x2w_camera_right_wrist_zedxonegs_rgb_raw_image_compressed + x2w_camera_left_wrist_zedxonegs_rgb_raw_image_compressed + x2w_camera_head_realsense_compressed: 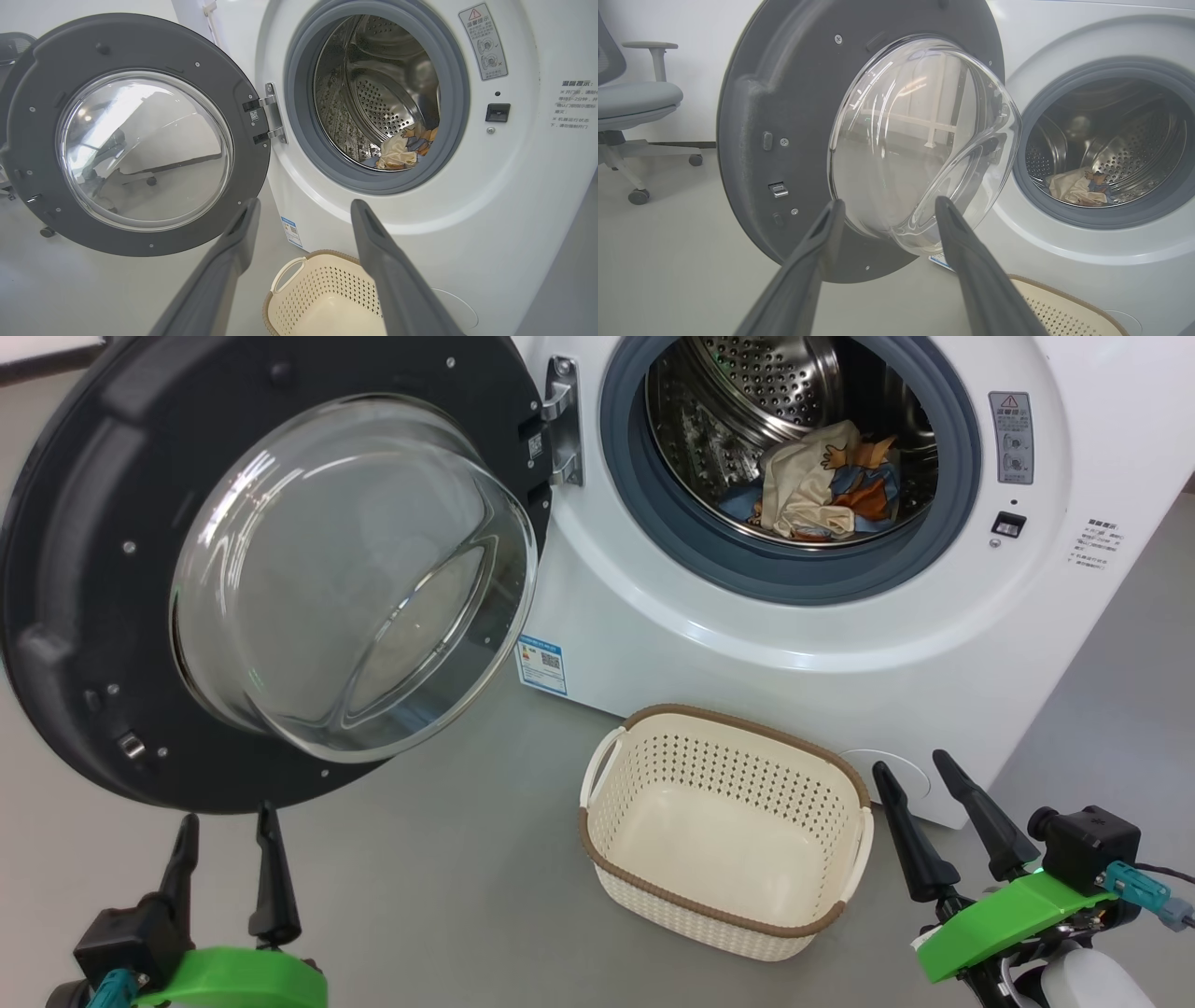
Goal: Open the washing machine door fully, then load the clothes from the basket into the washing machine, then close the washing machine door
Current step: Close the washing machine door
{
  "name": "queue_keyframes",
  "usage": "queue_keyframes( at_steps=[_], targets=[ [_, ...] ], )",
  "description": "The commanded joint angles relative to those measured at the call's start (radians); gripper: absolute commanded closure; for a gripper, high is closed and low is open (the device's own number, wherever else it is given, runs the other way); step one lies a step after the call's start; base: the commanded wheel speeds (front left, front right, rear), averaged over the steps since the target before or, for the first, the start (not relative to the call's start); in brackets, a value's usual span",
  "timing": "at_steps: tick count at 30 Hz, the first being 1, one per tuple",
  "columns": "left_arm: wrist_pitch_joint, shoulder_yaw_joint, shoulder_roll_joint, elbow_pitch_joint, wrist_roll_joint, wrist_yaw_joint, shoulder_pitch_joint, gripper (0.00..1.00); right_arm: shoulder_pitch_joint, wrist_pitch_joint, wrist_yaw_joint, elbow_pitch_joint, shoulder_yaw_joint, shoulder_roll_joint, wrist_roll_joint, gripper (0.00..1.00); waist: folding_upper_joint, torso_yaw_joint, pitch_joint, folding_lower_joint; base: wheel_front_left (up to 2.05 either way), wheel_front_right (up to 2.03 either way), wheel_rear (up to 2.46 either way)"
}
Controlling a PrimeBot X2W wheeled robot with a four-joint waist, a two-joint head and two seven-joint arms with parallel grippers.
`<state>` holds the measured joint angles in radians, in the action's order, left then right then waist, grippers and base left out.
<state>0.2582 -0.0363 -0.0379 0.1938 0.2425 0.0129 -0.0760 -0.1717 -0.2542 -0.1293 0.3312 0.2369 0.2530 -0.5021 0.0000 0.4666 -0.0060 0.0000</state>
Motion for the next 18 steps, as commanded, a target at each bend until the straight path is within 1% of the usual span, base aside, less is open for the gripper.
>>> queue_keyframes(
  at_steps=[1, 2, 3, 4, 8, 12, 14, 18],
  targets=[
    [0.004, -0.031, -0.012, -0.031, -0.004, 0.001, -0.014, 0.16, -0.009, -0.008, -0.001, -0.027, 0.022, 0.012, 0.001, 0.0, 0.0, 0.0, 0.001, 0.0, 0.0, 0.0, 0.0],
    [0.004, -0.031, -0.012, -0.032, -0.004, 0.001, -0.014, 0.51, -0.009, -0.008, -0.001, -0.027, 0.022, 0.012, 0.001, 0.0, 0.0, -0.001, 0.002, 0.0, 0.0, 0.0, 0.0],
    [0.004, -0.031, -0.013, -0.033, -0.005, 0.0, -0.015, 0.68, -0.009, -0.008, -0.001, -0.027, 0.022, 0.013, 0.001, 0.0, 0.0, -0.001, 0.003, 0.0, 0.0, 0.0, 0.0],
    [0.004, -0.031, -0.014, -0.034, -0.005, -0.003, -0.017, 1.0, -0.009, -0.008, -0.001, -0.027, 0.021, 0.013, 0.001, 0.0, 0.0, -0.001, 0.003, 0.0, 0.0, 0.0, 0.0],
    [0.004, -0.03, -0.027, -0.043, -0.002, -0.019, -0.031, 1.0, -0.009, -0.008, -0.001, -0.027, 0.022, 0.014, 0.0, 0.0, 0.0, -0.003, 0.004, 0.0, 0.0, 0.0, 0.0],
    [0.002, -0.048, -0.043, -0.078, 0.041, -0.051, -0.061, 1.0, -0.009, -0.008, -0.001, -0.029, 0.023, 0.016, 0.001, 0.0, 0.0, -0.008, 0.007, 0.0, 0.0, 0.0, 0.0],
    [-0.003, -0.062, -0.063, -0.114, 0.057, -0.061, -0.085, 1.0, -0.009, -0.008, -0.001, -0.03, 0.024, 0.018, 0.0, 0.0, 0.0, -0.01, 0.01, 0.0, 0.0, 0.0, 0.0],
    [-0.001, -0.09, -0.126, -0.217, 0.067, -0.086, -0.137, 1.0, -0.011, -0.008, -0.001, -0.029, 0.029, 0.023, -0.005, 0.0, 0.0, -0.022, 0.018, 0.0, 0.0, 0.0, 0.0]
  ],
)
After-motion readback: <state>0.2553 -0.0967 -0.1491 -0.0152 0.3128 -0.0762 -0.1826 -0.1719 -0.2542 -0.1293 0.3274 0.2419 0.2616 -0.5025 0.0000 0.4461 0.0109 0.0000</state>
